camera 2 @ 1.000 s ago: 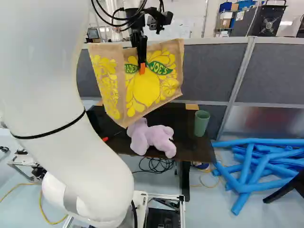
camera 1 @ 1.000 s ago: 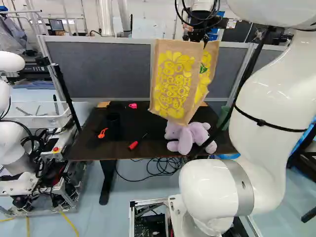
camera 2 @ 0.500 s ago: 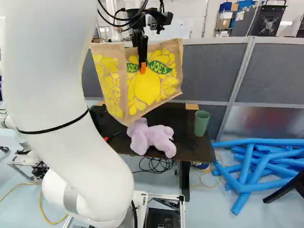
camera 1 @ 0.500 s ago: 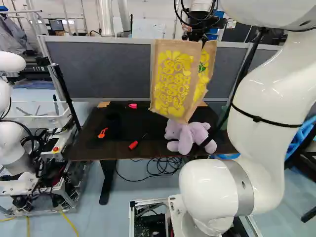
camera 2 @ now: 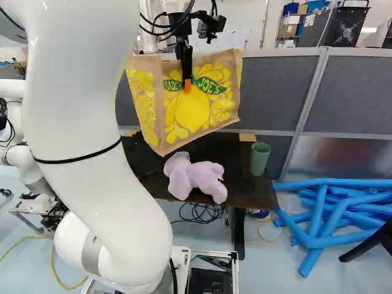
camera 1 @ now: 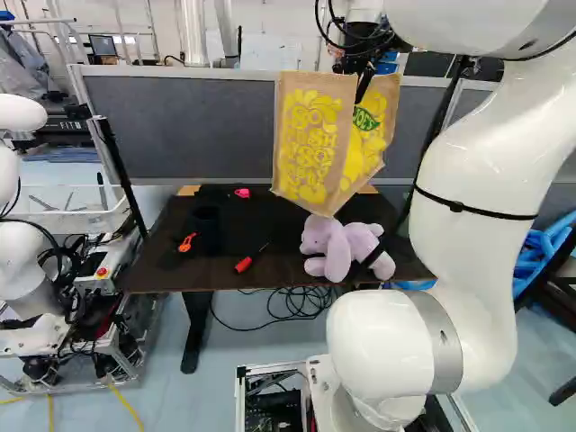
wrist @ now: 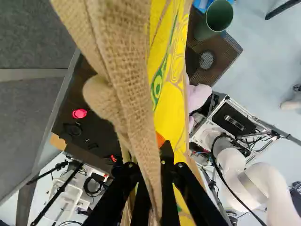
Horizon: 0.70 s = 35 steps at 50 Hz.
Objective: Pick up the bag on the ground and place it on the table
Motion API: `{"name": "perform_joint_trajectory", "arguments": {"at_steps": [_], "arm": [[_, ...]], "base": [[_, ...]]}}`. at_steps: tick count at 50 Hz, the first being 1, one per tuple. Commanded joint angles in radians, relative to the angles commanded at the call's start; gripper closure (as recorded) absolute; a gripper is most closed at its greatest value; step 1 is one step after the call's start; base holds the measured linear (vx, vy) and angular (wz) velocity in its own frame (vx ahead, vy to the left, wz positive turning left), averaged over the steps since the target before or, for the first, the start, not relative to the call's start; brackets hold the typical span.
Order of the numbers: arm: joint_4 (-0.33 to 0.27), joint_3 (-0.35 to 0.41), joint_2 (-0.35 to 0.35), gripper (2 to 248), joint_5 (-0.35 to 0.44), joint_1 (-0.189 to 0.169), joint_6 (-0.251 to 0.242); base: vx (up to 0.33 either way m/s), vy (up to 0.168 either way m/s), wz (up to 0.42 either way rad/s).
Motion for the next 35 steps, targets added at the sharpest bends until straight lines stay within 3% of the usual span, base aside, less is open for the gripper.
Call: {"name": "perform_joint_trajectory", "arguments": {"at_steps": [35], "arm": [[0.0, -0.102, -0.085, 229, 0.0, -0.021, 0.368]], "base": [[0.0, 0.0, 0.0]]}}
